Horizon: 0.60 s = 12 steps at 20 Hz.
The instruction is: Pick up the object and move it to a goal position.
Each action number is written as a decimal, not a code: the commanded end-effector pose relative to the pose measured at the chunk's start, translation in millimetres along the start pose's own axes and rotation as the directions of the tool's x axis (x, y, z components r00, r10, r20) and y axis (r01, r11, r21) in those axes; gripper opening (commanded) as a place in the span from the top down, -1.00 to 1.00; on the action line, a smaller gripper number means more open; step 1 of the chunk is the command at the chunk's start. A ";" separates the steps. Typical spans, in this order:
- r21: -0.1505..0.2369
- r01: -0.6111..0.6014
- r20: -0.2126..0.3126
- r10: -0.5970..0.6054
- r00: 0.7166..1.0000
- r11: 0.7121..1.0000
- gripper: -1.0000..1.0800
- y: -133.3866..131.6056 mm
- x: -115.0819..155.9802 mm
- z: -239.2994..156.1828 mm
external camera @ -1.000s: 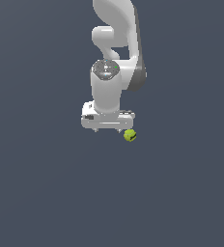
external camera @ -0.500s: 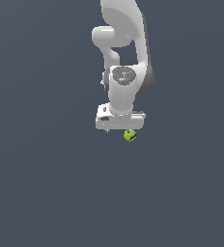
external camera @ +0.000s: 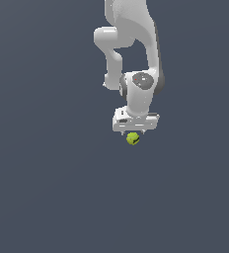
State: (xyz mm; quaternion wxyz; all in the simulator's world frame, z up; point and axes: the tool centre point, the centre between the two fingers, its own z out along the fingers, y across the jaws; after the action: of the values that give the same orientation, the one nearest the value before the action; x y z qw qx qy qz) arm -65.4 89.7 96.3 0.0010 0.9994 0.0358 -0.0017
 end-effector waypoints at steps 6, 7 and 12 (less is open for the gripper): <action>0.002 0.008 -0.002 -0.008 1.000 1.000 -0.92 -8.2 -4.9 4.7; 0.002 0.008 -0.002 -0.008 1.000 1.000 -0.92 -8.2 -5.0 5.8; 0.002 0.008 -0.002 -0.008 1.000 1.000 -0.92 -8.5 -5.7 21.1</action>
State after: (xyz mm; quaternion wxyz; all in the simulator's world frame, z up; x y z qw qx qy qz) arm -71.0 97.7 81.1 0.0001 0.9992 0.0395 -0.0001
